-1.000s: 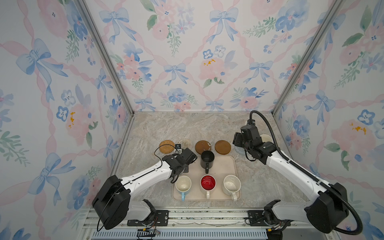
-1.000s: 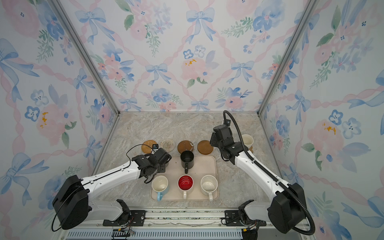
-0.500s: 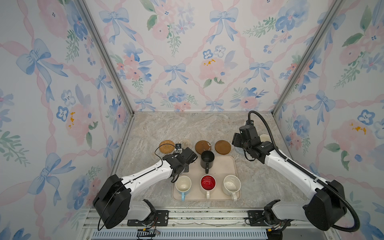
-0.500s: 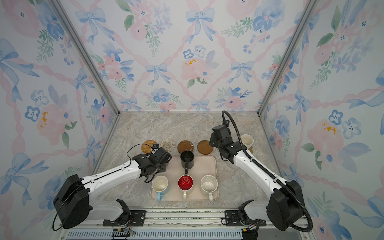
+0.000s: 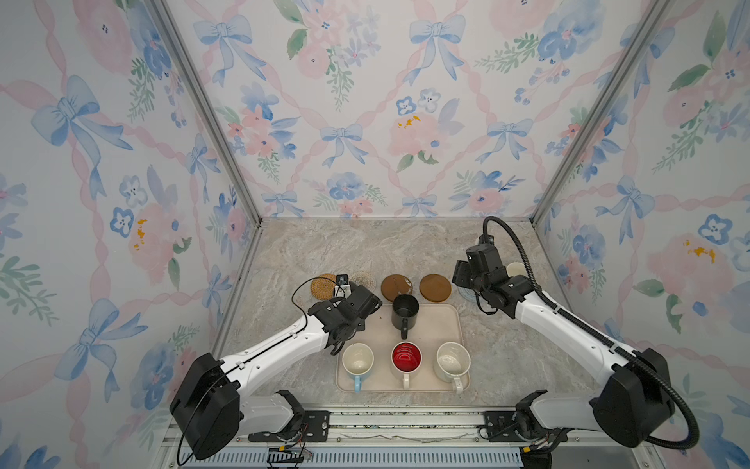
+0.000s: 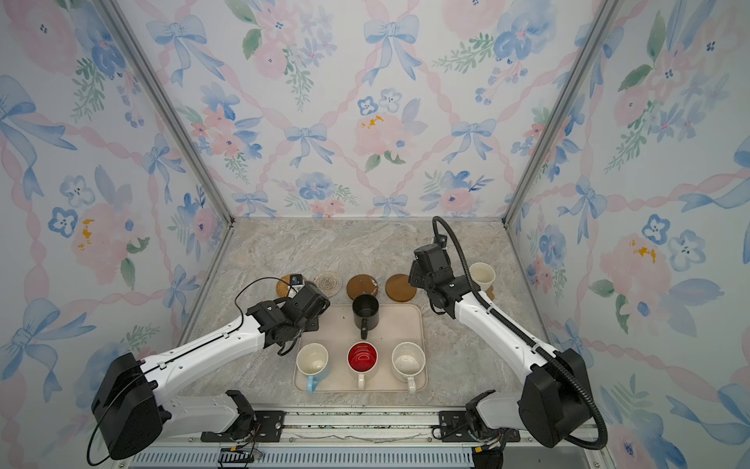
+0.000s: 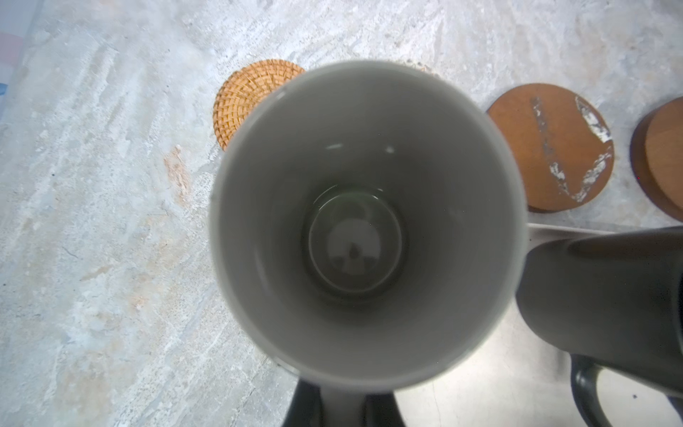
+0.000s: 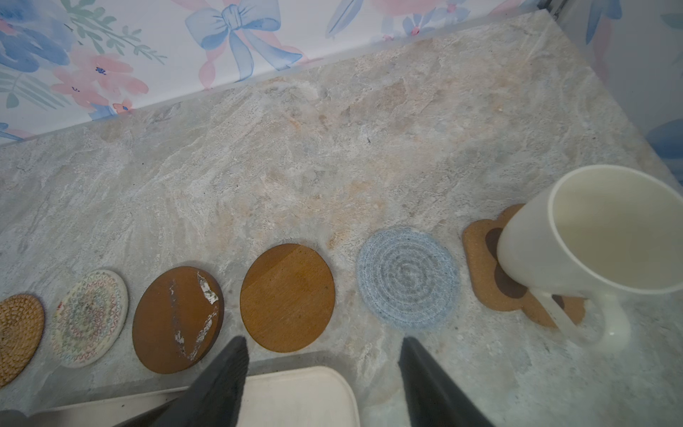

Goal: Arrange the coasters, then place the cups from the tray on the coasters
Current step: 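Lift and carry the grey mug with the left gripper toward the rattan coaster, then lower the grey mug onto the woven rattan coaster and open the left gripper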

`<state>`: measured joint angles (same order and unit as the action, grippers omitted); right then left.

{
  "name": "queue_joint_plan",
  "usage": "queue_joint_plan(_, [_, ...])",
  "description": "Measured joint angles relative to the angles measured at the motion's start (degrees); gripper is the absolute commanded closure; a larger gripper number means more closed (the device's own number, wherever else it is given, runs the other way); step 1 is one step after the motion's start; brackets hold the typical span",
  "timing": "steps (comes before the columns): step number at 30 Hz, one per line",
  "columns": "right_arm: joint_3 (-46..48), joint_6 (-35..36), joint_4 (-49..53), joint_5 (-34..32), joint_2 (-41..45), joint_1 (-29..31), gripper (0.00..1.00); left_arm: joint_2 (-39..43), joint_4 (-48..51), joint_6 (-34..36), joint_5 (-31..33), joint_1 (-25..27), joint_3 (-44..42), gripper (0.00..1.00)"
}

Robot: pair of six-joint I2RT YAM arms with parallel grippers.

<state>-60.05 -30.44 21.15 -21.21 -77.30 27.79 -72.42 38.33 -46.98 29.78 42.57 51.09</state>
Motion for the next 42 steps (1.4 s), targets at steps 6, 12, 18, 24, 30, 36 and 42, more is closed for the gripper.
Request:
queue_joint_plan(6, [-0.02,0.00,-0.02,0.02,0.00,0.00,0.33,0.00,-0.13,1.84,1.09,-4.39,1.49,1.00])
queue_joint_plan(12, [0.00,0.02,-0.02,0.02,0.00,-0.11,0.33,0.00,-1.70,5.46,1.31,-9.29,1.55,1.00])
queue_joint_plan(18, [0.00,0.00,0.00,0.00,0.00,-0.44,0.34,0.00,-5.92,9.18,0.66,-13.62,1.55,1.00])
queue_joint_plan(24, [0.00,0.00,-0.02,0.00,0.00,-0.48,0.34,-0.22,-10.49,11.74,-0.81,-17.00,1.55,1.00])
queue_joint_plan(30, [0.00,0.00,0.00,0.00,-0.04,-0.55,0.34,-2.64,-13.81,12.98,-2.16,-18.80,1.55,1.00])
queue_joint_plan(36, [-0.02,0.00,0.02,-0.02,-0.66,-0.74,0.34,-4.55,-15.43,13.62,-3.23,-19.89,1.55,1.00])
queue_joint_plan(42, [-0.02,0.00,0.04,0.00,-1.62,-0.74,0.34,-5.99,-16.96,13.86,-3.74,-20.94,1.55,1.00])
